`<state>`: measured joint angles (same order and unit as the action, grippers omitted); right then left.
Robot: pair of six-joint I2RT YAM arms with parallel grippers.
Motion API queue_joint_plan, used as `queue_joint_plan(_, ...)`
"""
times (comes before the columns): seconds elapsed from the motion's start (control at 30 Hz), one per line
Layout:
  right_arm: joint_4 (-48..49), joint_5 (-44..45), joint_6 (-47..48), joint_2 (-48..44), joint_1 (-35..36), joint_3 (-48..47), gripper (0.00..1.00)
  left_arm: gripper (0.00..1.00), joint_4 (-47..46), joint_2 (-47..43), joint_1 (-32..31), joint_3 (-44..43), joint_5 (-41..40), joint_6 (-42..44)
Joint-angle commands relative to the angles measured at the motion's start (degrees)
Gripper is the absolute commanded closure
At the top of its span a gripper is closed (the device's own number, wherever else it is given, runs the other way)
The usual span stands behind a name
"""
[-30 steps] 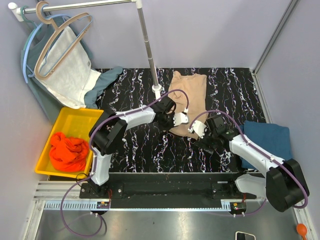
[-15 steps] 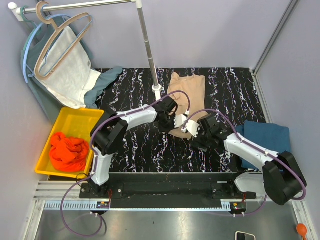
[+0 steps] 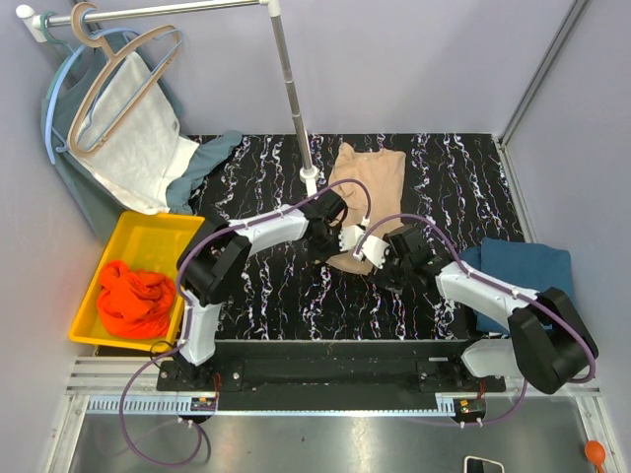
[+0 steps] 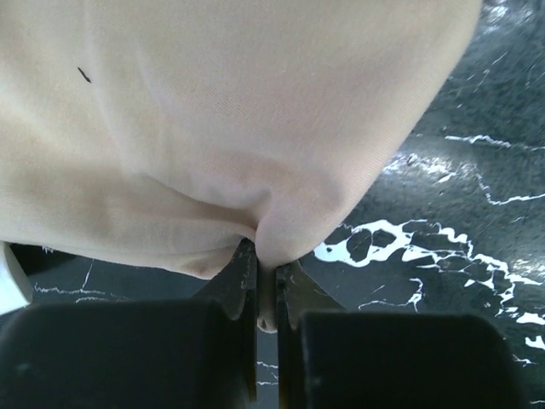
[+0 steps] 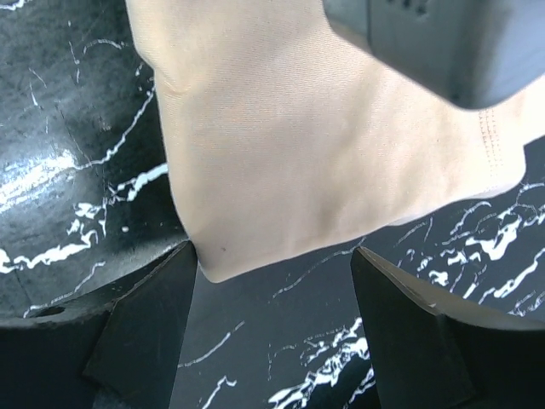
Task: Fold and stack the t-shirts
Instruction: Fold the tshirt
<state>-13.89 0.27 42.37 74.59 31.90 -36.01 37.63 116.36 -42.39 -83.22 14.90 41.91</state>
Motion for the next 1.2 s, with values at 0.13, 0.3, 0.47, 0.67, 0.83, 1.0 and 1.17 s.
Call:
queue_joint_plan(0.13,0.1,0.6,-1.0,1.4,2.5,1.6,0.21,1.0,4.5,-2.9,-3.4,0.8,5.3,2.1)
queue_joint_plan(0.3,-1.7,1.6,-2.0,-1.6,5.6,4.0,0.21,1.0,5.3,-2.0,-3.5,-0.3,4.9,2.7)
queue_joint_plan(0.47,-2.1,1.7,-2.4,-2.9,6.2,5.2,0.22,1.0,5.5,-1.3,-3.4,-0.7,5.1,2.7)
queue_joint_plan(0.67,0.2,2.4,-0.9,-0.9,6.3,5.3,0.22,1.0,6.9,-1.3,-3.8,-1.2,5.5,2.8)
queue_joint_plan(0.83,1.9,3.7,0.3,1.2,6.2,6.3,0.23,1.0,7.8,-2.6,-3.9,0.0,5.9,3.4)
queue_joint_plan(1.0,2.6,5.4,2.3,1.2,6.2,7.2,0.25,1.0,8.3,-5.3,-4.4,2.9,6.3,3.8)
queue_joint_plan(1.17,4.3,7.5,4.6,2.3,6.2,7.6,0.29,1.0,9.0,-6.8,-4.8,4.4,6.6,4.1)
